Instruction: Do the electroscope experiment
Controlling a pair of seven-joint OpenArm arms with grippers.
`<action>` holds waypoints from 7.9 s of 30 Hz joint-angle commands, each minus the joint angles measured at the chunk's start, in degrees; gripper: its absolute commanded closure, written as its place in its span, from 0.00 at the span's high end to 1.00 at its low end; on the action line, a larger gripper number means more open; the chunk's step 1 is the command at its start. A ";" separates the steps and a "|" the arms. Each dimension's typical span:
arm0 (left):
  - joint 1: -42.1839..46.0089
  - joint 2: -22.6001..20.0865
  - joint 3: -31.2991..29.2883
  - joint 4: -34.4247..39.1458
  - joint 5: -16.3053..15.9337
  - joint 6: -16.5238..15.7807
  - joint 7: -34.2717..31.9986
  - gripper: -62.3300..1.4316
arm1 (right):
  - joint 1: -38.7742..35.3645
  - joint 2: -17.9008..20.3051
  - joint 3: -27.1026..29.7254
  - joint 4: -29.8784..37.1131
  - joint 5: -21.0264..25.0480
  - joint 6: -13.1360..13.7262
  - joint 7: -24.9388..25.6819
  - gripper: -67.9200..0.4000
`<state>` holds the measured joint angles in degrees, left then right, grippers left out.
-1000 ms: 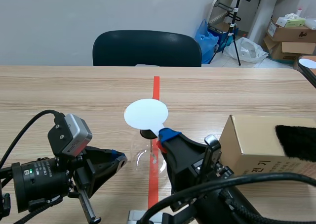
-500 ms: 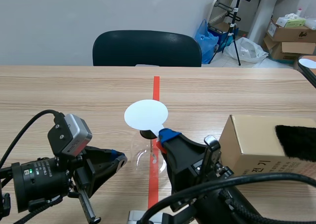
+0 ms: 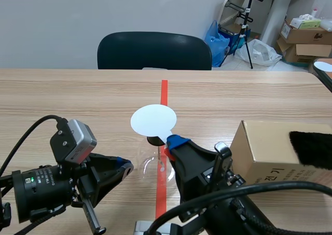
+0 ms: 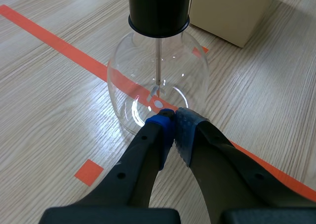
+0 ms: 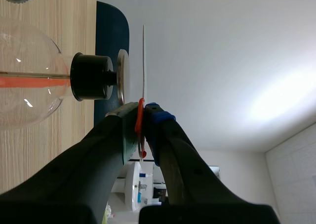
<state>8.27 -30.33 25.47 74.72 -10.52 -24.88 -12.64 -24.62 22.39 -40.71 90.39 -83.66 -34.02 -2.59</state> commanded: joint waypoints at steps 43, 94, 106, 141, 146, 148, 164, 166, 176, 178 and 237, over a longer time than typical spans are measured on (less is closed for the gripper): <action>0.13 0.13 -0.26 0.98 -0.57 0.28 -0.85 0.07 | 0.81 0.15 0.28 1.22 -0.04 -0.61 -35.65 0.02; 0.13 0.13 -0.26 0.98 -0.57 0.28 -0.83 0.07 | 0.81 0.13 0.26 1.22 -0.04 -0.61 -35.63 0.02; 0.13 0.13 -0.26 0.98 -0.57 0.28 -0.81 0.07 | 0.81 0.13 0.26 1.22 -0.04 -0.61 -35.63 0.02; 0.13 0.11 -0.26 0.98 -0.55 0.28 -0.81 0.07 | 0.81 0.13 0.26 1.16 -0.04 -0.61 -35.63 0.02; 0.13 0.11 -0.26 0.98 -0.55 0.28 -0.81 0.07 | 0.81 0.13 0.26 1.16 -0.04 -0.61 -35.63 0.02; 0.13 0.11 -0.26 0.98 -0.55 0.28 -0.81 0.07 | 0.81 0.13 0.26 1.16 -0.04 -0.61 -35.63 0.02; 0.13 0.11 -0.26 0.98 -0.55 0.28 -0.81 0.07 | 0.81 0.15 0.26 1.16 -0.04 -0.61 -35.63 0.02; 0.13 0.11 -0.26 0.98 -0.55 0.28 -0.81 0.07 | 0.81 0.15 0.26 1.16 -0.04 -0.61 -35.63 0.02; 0.13 0.11 -0.26 0.98 -0.55 0.28 -0.81 0.07 | 0.61 -0.09 0.33 1.18 -0.04 -0.63 -35.63 0.02; 0.13 0.11 -0.26 0.98 -0.55 0.28 -0.81 0.07 | 0.13 -0.17 1.09 1.18 -0.04 -0.63 -35.56 0.02; 34.88 -7.96 -32.81 29.35 -0.72 -15.00 -13.42 0.07 | -3.91 -18.71 67.76 -26.25 28.26 -10.84 54.80 0.02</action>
<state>43.77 -38.41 -7.31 104.44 -10.50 -39.79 -25.34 -29.08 2.70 26.79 63.59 -55.68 -41.58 52.51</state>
